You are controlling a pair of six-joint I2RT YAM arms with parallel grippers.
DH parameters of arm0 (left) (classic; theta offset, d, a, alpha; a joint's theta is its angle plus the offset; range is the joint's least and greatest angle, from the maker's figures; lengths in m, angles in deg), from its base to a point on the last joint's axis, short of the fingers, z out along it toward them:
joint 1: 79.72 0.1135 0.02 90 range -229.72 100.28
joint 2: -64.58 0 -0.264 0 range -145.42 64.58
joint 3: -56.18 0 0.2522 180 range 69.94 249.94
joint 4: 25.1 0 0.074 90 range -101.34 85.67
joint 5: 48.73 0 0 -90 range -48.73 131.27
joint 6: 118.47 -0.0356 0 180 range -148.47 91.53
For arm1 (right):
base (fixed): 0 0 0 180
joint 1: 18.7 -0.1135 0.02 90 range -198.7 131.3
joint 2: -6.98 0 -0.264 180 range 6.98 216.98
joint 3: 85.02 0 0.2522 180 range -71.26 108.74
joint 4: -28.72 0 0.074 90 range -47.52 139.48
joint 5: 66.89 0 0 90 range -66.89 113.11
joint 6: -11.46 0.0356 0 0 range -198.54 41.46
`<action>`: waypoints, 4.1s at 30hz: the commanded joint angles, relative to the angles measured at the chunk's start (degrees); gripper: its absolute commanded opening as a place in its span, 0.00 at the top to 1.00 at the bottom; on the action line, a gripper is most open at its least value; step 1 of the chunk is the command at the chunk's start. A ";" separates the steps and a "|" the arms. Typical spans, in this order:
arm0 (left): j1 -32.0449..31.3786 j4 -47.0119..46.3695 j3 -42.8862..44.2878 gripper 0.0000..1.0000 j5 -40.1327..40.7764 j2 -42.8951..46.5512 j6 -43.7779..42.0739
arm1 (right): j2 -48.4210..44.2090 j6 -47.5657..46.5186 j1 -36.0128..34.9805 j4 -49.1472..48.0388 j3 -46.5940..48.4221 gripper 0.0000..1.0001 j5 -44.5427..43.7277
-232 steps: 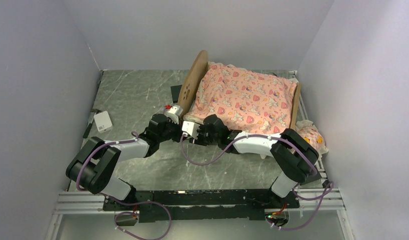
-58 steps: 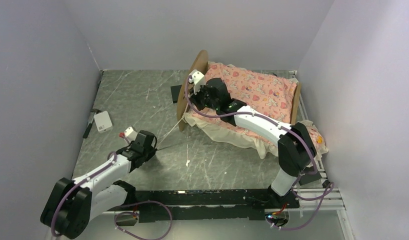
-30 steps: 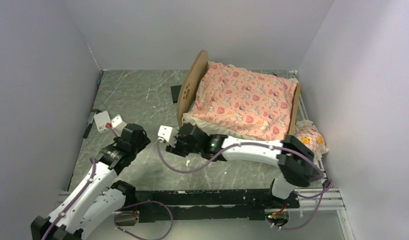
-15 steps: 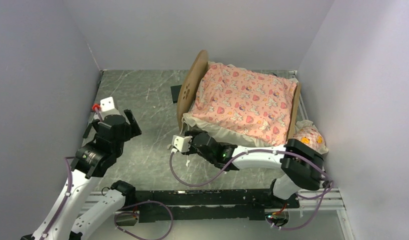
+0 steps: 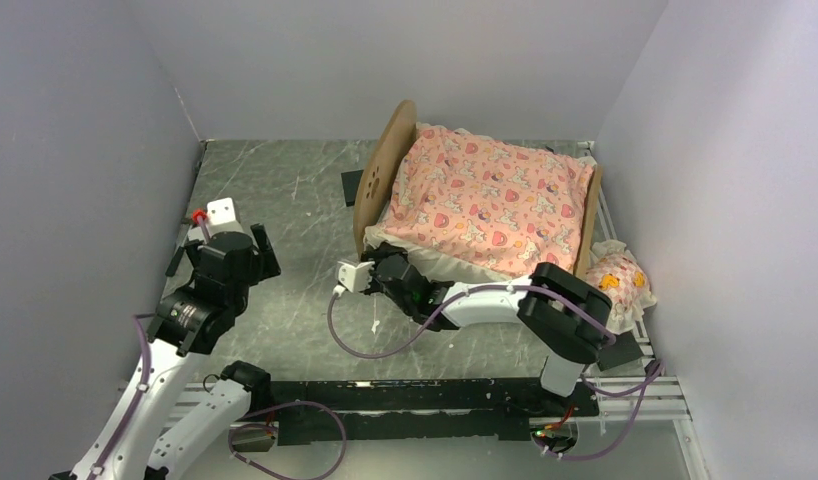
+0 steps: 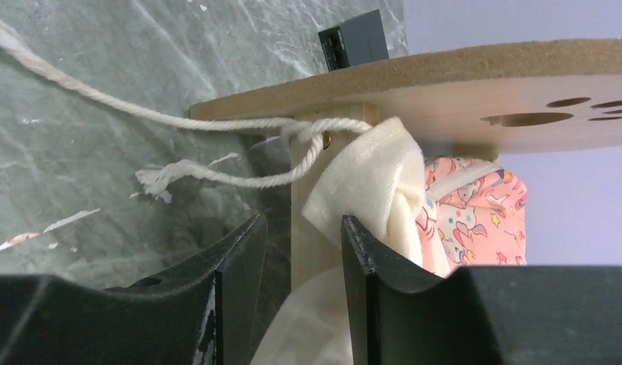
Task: Set up the pet bed
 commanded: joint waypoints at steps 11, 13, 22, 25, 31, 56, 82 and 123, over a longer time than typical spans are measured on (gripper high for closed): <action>2.77 -2.59 -0.59 0.14 -2.91 -0.15 -2.05 | -1.14 10.06 1.90 13.40 12.55 1.00 7.76; 3.07 -2.76 -0.69 0.15 -3.55 -0.33 -2.14 | -1.72 13.51 1.99 17.27 14.69 1.00 10.97; 3.76 -2.67 -0.76 0.15 -4.95 -1.23 -2.27 | 2.32 30.52 2.32 31.05 27.73 1.00 19.93; 3.89 -2.77 -0.77 0.15 -5.40 -1.79 -2.39 | 6.63 37.10 2.49 35.65 33.82 1.00 20.49; 4.02 -2.47 -0.68 0.15 -6.54 -3.53 -2.65 | 6.62 52.21 4.84 35.17 37.13 0.97 30.71; 4.77 -8.48 -1.07 0.14 -27.15 -9.50 -6.26 | -5.95 23.32 -7.28 0.47 -9.27 0.31 -24.46; 5.47 -11.90 -1.56 0.15 -37.70 -12.32 -0.82 | -11.70 24.46 -5.69 12.38 -8.75 1.00 -16.58; -4.28 -65.08 -17.99 0.41 -42.56 -33.87 14.76 | -23.30 31.78 5.33 22.30 -9.44 1.00 13.84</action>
